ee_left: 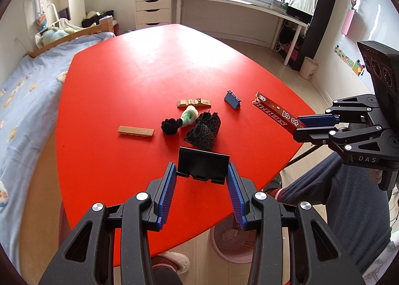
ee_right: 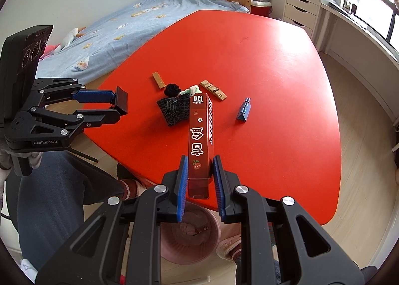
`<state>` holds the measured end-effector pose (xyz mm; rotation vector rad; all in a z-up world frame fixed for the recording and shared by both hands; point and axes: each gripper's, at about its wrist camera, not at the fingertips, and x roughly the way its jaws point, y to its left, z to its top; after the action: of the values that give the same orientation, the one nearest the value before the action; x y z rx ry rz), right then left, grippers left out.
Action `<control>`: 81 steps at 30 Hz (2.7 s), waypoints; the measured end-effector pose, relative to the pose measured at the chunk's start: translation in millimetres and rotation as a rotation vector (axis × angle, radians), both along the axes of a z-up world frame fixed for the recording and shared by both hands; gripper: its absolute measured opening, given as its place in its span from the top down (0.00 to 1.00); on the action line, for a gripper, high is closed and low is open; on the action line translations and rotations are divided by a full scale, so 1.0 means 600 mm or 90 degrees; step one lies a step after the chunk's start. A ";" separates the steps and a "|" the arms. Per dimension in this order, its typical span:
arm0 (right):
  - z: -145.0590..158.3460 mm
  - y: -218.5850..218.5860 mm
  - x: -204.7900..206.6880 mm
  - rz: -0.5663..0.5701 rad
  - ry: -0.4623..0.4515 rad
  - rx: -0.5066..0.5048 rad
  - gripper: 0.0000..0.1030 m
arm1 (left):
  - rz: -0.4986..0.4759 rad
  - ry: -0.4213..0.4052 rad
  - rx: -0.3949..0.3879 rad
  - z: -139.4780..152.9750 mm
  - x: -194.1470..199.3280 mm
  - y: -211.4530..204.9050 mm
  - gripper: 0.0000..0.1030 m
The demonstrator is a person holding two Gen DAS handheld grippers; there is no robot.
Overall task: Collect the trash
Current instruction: 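Carry both items over the pink wastebasket and open both tools, then move both tools back over the table toward the wooden stick and lighter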
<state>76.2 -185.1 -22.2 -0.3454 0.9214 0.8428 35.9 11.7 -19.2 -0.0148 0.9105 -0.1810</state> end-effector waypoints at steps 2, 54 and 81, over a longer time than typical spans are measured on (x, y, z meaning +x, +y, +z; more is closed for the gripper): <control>0.004 -0.011 -0.015 0.003 -0.002 0.006 0.81 | -0.008 -0.008 -0.009 0.005 -0.015 -0.012 0.61; -0.068 -0.105 -0.134 0.005 0.073 -0.014 0.03 | 0.005 0.042 -0.034 -0.062 -0.134 -0.110 0.07; 0.031 -0.083 -0.050 -0.038 0.045 0.040 0.03 | 0.054 0.004 -0.002 0.033 -0.078 -0.026 0.07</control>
<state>46.1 -235.0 -3.8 -0.2338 0.9636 0.8322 -11.0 -4.1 0.6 -0.0571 0.9135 -0.1044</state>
